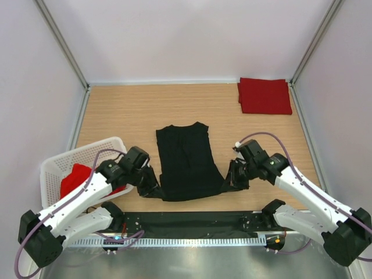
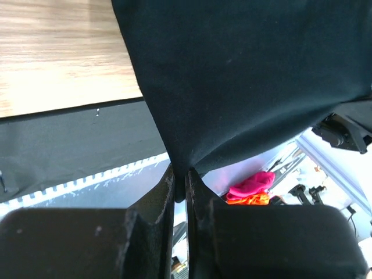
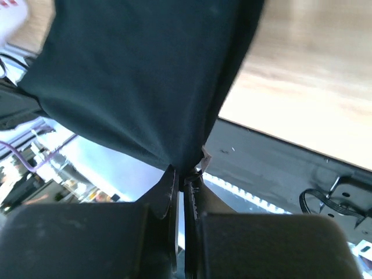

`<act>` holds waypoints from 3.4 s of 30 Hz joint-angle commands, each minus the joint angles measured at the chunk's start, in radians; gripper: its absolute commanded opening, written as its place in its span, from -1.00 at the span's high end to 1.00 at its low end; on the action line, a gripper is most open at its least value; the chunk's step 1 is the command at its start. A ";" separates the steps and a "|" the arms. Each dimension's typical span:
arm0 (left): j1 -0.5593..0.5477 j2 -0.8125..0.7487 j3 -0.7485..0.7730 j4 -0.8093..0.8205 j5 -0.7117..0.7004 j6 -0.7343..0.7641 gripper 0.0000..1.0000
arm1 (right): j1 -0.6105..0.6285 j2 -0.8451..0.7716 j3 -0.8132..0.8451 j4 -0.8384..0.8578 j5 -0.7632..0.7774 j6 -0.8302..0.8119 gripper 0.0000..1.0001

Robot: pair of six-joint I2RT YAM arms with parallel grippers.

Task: Fold and stack the t-shirts
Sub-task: Fold the tshirt

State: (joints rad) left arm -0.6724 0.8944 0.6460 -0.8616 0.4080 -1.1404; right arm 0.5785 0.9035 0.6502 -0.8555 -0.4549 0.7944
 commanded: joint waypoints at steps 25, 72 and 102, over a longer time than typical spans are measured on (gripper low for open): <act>0.323 0.658 0.710 -0.171 0.034 0.418 0.84 | -0.227 0.676 0.687 -0.020 -0.096 -0.281 0.98; 0.580 1.178 1.098 0.067 0.080 0.409 0.88 | -0.261 1.382 1.249 0.459 -0.229 -0.084 0.96; 0.399 1.032 1.037 0.059 -0.140 0.406 0.01 | -0.235 1.304 1.352 0.116 0.014 -0.397 0.00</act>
State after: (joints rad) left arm -0.2119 1.8816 1.7210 -0.8158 0.2466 -0.7292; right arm 0.3019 2.2635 2.0274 -0.6296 -0.5293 0.5339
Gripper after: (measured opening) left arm 0.511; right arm 0.505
